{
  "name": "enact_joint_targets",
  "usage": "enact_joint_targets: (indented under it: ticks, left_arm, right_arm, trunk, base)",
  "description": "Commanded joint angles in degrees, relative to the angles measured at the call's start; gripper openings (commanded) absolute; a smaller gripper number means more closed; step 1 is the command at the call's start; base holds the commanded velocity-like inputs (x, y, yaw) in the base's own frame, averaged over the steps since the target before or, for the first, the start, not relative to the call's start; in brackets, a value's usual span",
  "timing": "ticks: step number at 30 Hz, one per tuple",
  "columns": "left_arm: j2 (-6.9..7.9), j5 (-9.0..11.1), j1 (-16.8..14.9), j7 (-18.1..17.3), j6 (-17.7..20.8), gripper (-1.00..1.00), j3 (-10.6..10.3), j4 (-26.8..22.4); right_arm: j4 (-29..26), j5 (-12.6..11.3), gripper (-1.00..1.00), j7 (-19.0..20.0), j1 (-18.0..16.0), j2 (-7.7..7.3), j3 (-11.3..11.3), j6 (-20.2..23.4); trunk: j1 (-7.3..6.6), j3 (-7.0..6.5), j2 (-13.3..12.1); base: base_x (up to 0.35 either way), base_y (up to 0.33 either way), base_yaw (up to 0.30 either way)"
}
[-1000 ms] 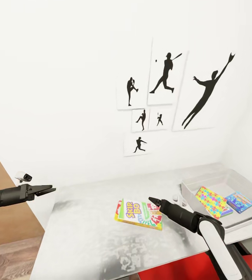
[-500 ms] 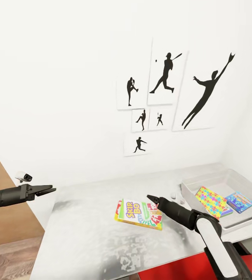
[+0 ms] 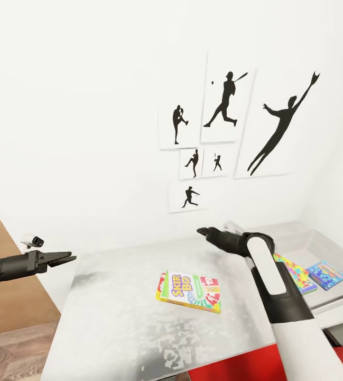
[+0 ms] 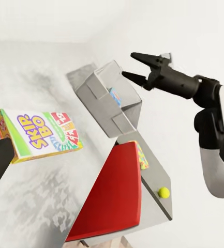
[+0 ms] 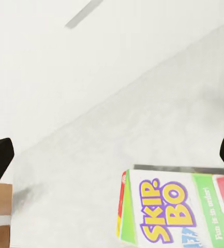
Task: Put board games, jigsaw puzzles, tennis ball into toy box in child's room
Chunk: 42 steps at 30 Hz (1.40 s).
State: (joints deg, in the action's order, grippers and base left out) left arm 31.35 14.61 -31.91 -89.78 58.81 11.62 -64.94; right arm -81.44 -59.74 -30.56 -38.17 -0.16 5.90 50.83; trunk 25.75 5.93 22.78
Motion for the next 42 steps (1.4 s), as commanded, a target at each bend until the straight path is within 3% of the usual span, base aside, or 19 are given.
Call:
enact_joint_targets:
  ticks: [1,9,13,18,26,33,42]
  left_arm:
    - [0.04,-0.02,-0.06,-0.22,0.61,1.00,-0.02,-0.01]
    - [0.09,0.03,-0.05,-0.22,0.61,1.00,-0.02,-0.01]
    - [0.11,0.06,-0.04,-0.22,0.61,1.00,-0.02,-0.01]
    - [0.10,0.07,-0.06,-0.22,0.50,1.00,-0.02,-0.01]
    - [0.11,0.07,-0.06,-0.22,0.47,1.00,-0.02,-0.01]
    - [0.13,0.07,-0.05,-0.22,0.45,1.00,0.02,-0.01]
    - [0.26,0.07,-0.05,-0.22,0.43,1.00,0.07,-0.01]
  right_arm:
    - [2.11,-0.50,1.00,-2.11,-1.37,0.35,0.06,0.17]
    - [17.95,-0.22,1.00,-5.35,-5.55,0.98,-0.18,-0.63]
    - [29.17,-0.12,1.00,-5.30,-8.39,0.62,-0.09,-5.68]
    - [40.81,0.11,1.00,-5.15,-11.89,0.67,0.18,-8.78]
    - [44.14,2.38,1.00,-3.71,-12.83,0.13,0.31,-11.81]
    - [44.18,2.92,1.00,0.86,-12.87,-0.10,0.38,-12.40]
    - [44.04,3.05,1.00,1.48,-13.04,-0.08,0.19,-12.56]
  trunk:
    - [0.04,0.13,0.13]
    - [0.04,0.13,0.13]
    - [0.04,0.13,0.13]
    - [0.04,0.13,0.13]
    - [0.04,0.13,0.13]
    - [0.04,0.13,0.13]
    - [0.04,0.60,0.13]
  base:
    - [0.000,0.000,0.000]
    - [0.000,0.000,0.000]
    - [0.000,0.000,0.000]
    - [0.000,0.000,0.000]
    - [0.000,0.000,0.000]
    - [0.000,0.000,0.000]
    - [0.000,0.000,0.000]
